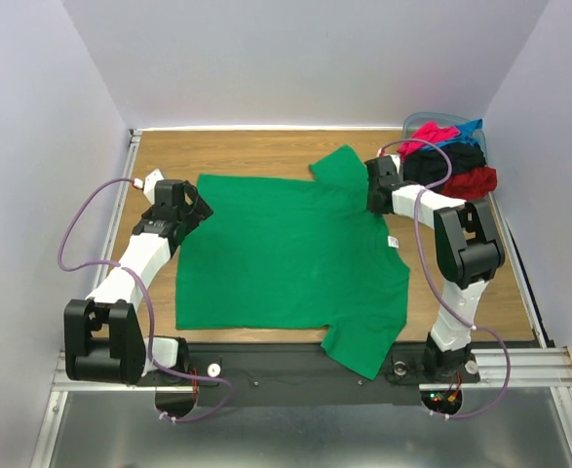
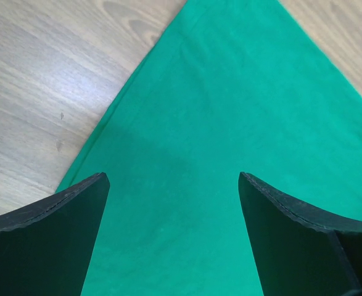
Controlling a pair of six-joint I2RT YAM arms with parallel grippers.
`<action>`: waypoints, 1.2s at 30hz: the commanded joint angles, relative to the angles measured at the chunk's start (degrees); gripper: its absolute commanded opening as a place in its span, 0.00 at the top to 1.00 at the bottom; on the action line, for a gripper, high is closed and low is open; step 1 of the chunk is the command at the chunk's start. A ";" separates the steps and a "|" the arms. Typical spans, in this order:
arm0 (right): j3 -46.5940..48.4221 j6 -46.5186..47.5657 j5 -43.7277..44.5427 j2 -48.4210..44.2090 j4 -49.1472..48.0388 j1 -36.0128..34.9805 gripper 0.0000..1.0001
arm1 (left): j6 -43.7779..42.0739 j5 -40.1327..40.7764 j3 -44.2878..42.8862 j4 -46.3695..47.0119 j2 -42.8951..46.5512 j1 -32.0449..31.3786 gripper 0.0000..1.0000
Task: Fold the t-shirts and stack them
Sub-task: Flatten the tshirt out
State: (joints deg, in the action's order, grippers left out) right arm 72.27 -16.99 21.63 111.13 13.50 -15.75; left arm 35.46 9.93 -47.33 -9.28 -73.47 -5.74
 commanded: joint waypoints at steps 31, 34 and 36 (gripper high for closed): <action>5.35 -19.74 15.11 -7.49 14.01 -34.09 0.07 | 0.31 -1.76 2.68 4.53 -2.20 -1.03 0.02; 1.30 -19.83 15.64 -11.19 14.01 -33.56 0.03 | 0.40 -1.94 2.51 5.06 -3.95 -1.55 0.01; -0.80 -18.52 14.76 -12.17 14.01 -32.25 0.05 | 0.13 -1.94 2.59 5.58 -4.66 -1.73 0.02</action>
State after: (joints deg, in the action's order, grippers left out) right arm 74.65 -35.94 34.81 101.01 27.66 -49.39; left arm 36.12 8.36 -45.43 -6.00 -77.34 -6.83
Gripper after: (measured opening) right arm 0.967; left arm 0.985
